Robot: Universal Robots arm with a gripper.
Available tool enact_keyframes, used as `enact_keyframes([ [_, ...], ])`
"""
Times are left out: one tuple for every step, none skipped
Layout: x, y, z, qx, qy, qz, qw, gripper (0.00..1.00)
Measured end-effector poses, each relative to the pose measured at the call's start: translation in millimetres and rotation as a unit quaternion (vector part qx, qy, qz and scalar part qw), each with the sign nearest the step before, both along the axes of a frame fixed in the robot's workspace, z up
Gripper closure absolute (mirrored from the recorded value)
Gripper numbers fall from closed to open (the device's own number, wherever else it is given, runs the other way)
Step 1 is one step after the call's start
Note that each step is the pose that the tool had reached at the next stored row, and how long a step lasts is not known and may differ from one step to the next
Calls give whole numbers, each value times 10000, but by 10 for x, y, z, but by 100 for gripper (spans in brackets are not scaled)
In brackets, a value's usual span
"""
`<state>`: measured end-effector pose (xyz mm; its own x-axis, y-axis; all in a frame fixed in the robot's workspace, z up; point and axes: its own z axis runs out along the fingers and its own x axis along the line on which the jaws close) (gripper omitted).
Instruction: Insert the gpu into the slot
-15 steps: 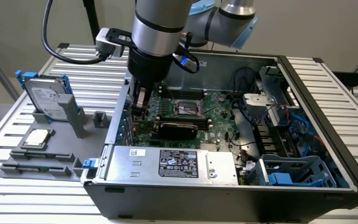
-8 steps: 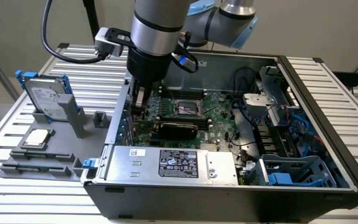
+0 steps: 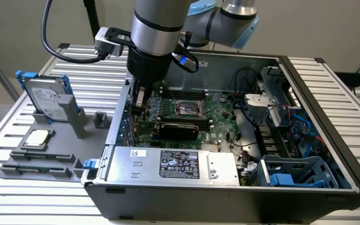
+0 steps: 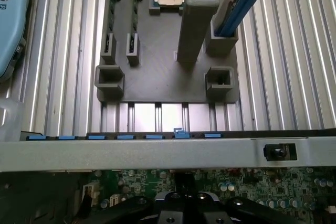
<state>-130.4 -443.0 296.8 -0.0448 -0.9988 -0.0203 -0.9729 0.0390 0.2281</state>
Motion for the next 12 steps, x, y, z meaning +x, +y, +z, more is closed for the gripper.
enact_keyframes([
  [0, 0, 1, 0, 2, 0, 10000, 89],
  [-1, 0, 2, 0, 6, -1, 10000, 89],
  [-1, 1, 4, 0, 10, -1, 10000, 89],
  [-1, 1, 7, 0, 17, -1, 10000, 89],
  [-1, 1, 10, 0, 22, -1, 10000, 89],
  [0, 0, 12, 0, 28, -1, 10000, 89],
  [-1, 0, 13, 0, 33, -1, 10000, 89],
  [-1, 0, 13, -1, 37, -1, 10000, 89],
  [-1, 0, 14, -1, 40, -1, 10000, 89],
  [-1, 0, 14, -1, 43, -1, 10000, 89],
  [-1, 0, 14, -1, 45, -1, 10000, 89],
  [-1, 0, 13, -1, 47, -1, 10000, 89],
])
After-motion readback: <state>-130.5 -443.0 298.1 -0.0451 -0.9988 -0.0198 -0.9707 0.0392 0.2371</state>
